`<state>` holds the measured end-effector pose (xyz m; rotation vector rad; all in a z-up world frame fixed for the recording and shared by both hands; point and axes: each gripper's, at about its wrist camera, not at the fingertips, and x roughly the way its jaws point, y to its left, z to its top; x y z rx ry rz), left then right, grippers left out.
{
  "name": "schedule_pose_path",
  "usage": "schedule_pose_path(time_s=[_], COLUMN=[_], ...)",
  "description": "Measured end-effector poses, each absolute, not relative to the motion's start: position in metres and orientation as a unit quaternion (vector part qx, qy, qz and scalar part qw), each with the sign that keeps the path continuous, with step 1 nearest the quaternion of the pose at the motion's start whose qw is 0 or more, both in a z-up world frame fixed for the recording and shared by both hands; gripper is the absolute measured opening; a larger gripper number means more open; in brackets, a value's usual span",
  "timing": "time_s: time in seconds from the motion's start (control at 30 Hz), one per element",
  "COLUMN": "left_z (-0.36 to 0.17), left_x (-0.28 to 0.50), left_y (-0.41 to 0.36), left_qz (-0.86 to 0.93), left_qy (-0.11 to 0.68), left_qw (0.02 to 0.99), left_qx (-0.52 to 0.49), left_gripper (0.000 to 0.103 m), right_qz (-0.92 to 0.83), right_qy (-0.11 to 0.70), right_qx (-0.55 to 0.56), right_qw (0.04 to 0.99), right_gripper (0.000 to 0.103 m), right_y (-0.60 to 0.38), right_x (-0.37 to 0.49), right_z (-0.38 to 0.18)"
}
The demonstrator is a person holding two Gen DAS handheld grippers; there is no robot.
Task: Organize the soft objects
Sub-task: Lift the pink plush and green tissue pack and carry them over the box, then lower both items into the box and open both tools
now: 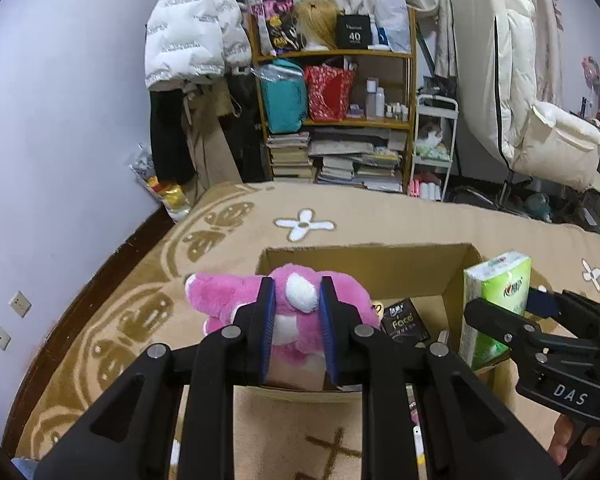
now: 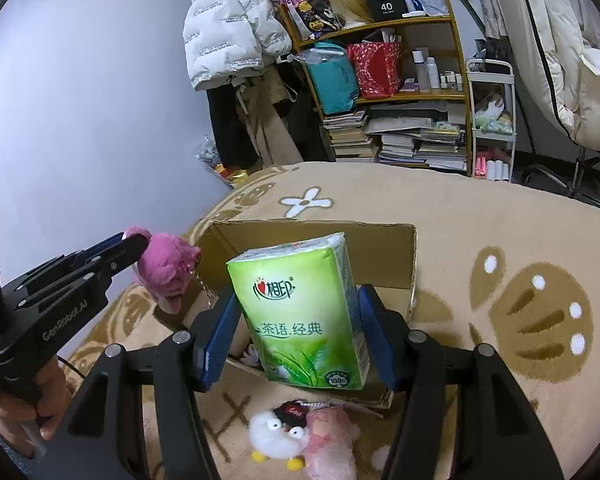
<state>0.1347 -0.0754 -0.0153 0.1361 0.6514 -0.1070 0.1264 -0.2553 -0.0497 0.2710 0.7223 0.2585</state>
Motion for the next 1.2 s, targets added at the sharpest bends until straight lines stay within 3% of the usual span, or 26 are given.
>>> schedule_pose_path(time_s=[0.63,0.73,0.83,1.03,1.13,1.2], left_z=[-0.051,-0.053,-0.057,-0.062,-0.067,-0.069], left_x=[0.146,0.149,0.150,0.154,0.157,0.157], left_y=[-0.098,-0.100,-0.100,-0.091,-0.085,-0.082], left_qz=[-0.083,-0.085,-0.077,-0.063,-0.060,-0.053], left_qy=[0.356,0.362,0.366,0.368,0.383,0.387], left_qw=[0.924,0.921,0.919,0.921,0.916,0.915], left_qx=[0.117,0.120,0.122,0.113,0.102,0.103], left_gripper=[0.026,0.036,0.058,0.069,0.070,0.077], right_qz=[0.122,0.122,0.121,0.122,0.126,0.127], right_qy=[0.371,0.369,0.371,0.374,0.372,0.369], right_qx=[0.124,0.127,0.130,0.140,0.151,0.149], right_qw=[0.912,0.913,0.911,0.909,0.907,0.909], right_gripper=[0.064,0.064,0.064,0.066,0.074,0.076], right_y=[-0.253,-0.255,-0.257,-0.262,-0.265,-0.266], right_x=[0.134,0.135,0.134,0.132,0.127,0.123], right_z=[-0.079,-0.078,-0.080,-0.077,-0.075,-0.072])
